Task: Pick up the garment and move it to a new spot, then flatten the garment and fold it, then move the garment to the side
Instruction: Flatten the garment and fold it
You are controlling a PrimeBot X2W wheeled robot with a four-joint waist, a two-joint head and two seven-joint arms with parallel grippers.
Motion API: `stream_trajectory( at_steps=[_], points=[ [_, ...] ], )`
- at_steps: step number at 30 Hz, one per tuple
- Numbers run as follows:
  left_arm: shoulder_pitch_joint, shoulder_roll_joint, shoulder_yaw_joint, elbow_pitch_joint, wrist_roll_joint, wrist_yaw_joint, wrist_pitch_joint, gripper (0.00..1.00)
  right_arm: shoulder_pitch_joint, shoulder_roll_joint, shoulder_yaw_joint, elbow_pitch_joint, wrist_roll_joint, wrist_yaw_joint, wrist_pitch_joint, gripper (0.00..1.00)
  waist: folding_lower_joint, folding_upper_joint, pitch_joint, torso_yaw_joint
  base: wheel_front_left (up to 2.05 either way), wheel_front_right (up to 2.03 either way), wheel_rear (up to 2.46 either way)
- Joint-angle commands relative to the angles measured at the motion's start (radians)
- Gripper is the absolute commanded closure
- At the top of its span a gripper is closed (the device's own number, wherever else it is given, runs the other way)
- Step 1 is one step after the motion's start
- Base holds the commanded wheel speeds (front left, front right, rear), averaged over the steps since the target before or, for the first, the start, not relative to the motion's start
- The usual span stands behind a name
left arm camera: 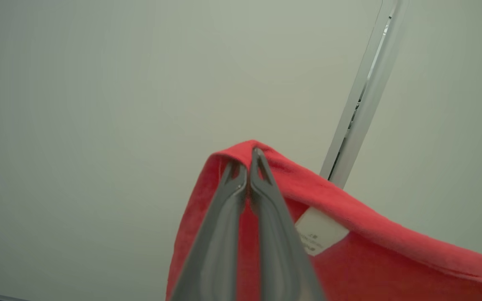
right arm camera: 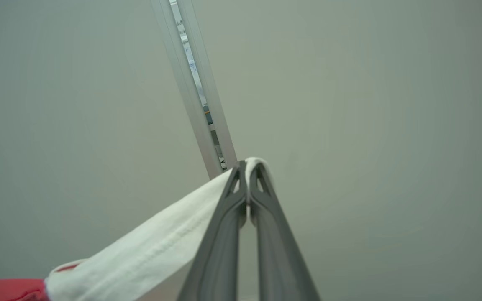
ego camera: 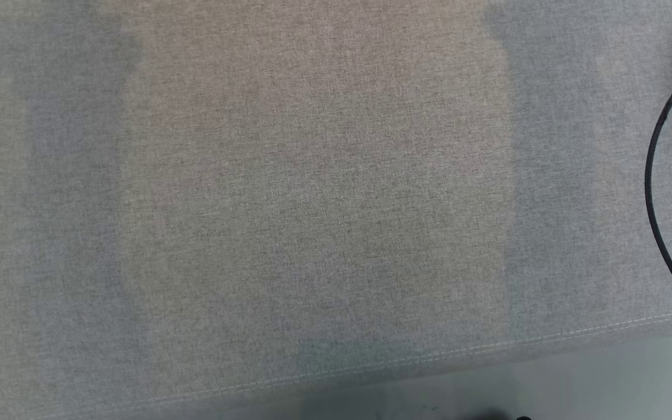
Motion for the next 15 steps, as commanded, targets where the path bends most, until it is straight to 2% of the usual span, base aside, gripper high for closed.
stream_trajectory(
  at_steps=[1, 6, 8, 9, 15],
  points=[
    [0.014, -0.011, 0.005, 0.005, -0.020, -0.026, 0.001, 1.00, 0.007, -0.005, 0.024, 0.009, 0.026, 0.000, 0.010, 1.00, -0.0001, 0.0000, -0.007, 0.005, 0.00, 0.00, 0.00],
    [0.139, -0.003, 0.003, 0.012, -0.063, -0.106, 0.024, 1.00, 0.149, -0.004, 0.162, -0.019, 0.160, 0.000, 0.066, 1.00, -0.0001, 0.0000, -0.068, 0.013, 0.00, 0.00, 0.00],
    [0.213, 0.008, 0.004, 0.003, -0.081, -0.129, 0.027, 1.00, 0.245, -0.008, 0.224, -0.062, 0.235, 0.000, 0.095, 1.00, -0.0001, 0.0000, -0.108, 0.013, 0.00, 0.00, 0.00],
    [0.213, 0.008, 0.004, 0.003, -0.081, -0.129, 0.027, 1.00, 0.245, -0.008, 0.224, -0.062, 0.235, 0.000, 0.095, 1.00, -0.0001, 0.0000, -0.108, 0.013, 0.00, 0.00, 0.00],
    [0.507, 0.052, 0.002, -0.068, -0.137, -0.158, 0.060, 1.00, 0.624, -0.089, 0.378, -0.318, 0.490, 0.000, 0.218, 1.00, -0.0001, 0.0000, -0.210, 0.018, 0.00, 0.00, 0.00]
  ],
)
